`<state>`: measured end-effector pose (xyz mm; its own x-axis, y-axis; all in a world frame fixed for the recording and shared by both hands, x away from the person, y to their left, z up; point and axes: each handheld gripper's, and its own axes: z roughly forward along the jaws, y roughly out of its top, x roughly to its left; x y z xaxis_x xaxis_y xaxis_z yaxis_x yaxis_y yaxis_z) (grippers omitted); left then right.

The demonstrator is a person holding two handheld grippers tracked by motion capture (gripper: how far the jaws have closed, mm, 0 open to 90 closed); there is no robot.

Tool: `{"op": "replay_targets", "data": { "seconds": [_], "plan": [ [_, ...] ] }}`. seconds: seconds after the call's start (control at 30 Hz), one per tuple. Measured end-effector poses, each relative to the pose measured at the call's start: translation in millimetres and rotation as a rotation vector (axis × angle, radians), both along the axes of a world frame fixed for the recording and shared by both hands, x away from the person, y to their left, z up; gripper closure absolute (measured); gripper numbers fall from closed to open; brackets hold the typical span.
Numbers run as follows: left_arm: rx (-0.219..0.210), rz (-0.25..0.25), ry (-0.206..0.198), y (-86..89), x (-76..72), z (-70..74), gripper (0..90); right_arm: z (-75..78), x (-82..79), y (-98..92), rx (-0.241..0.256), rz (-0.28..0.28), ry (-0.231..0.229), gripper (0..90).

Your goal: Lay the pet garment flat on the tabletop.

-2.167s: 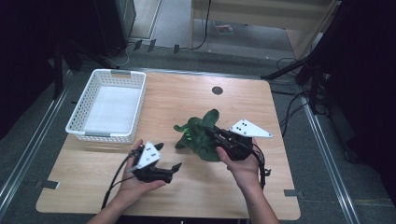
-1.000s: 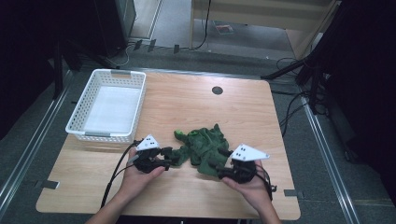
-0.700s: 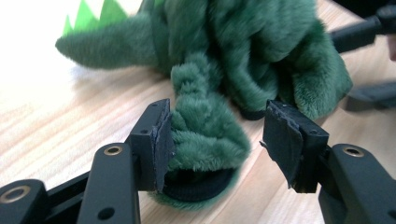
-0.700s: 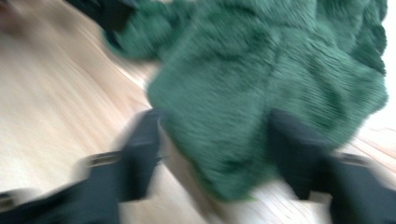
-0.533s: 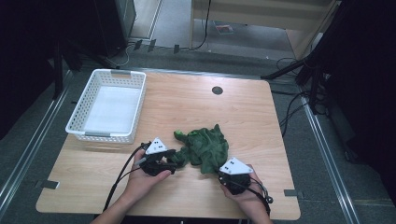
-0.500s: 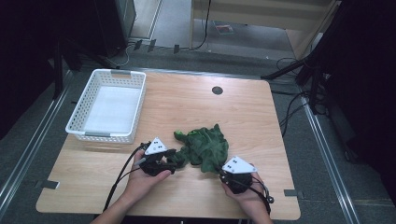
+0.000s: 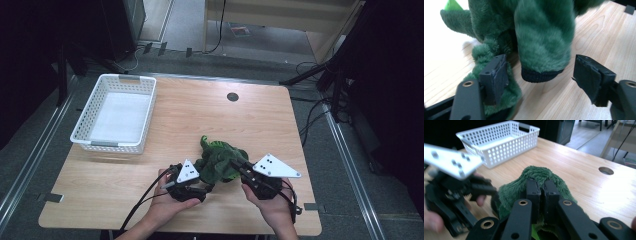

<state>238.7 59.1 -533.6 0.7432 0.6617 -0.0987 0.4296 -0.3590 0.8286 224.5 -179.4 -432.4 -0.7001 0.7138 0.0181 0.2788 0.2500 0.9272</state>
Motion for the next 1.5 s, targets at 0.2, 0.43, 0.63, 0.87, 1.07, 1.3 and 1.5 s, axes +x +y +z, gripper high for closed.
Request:
{"op": "replay_targets", "data": {
  "seconds": [0.2,0.43,0.63,0.87,1.07,1.3,1.5],
  "plan": [
    [-0.095,-0.030,-0.069,12.8,-3.0,17.8,77.3,13.7,-5.8,-7.6,0.016,0.015,-0.016,86.9],
    [-0.307,-0.305,-0.097,30.7,-18.1,65.6,81.2,60.8,-24.0,-13.4,0.048,0.014,-0.106,86.8],
    [-0.341,-0.259,0.003,49.6,3.3,64.0,79.4,78.9,-6.1,4.5,-0.015,-0.041,-0.129,86.4],
    [-0.306,0.068,0.147,56.3,61.7,34.2,68.9,11.0,128.2,13.5,0.005,-0.249,0.090,60.3],
    [-0.243,0.278,0.156,67.3,81.9,15.4,47.6,-6.7,129.9,-10.8,0.118,-0.267,0.152,51.7],
    [-0.194,0.256,0.084,69.3,48.5,13.8,37.7,-38.9,65.0,-10.4,0.072,-0.017,0.197,43.2],
    [-0.119,0.166,0.170,49.3,26.6,-11.0,40.7,-72.8,20.3,36.0,-0.061,0.151,0.172,34.5]
  ]
}}
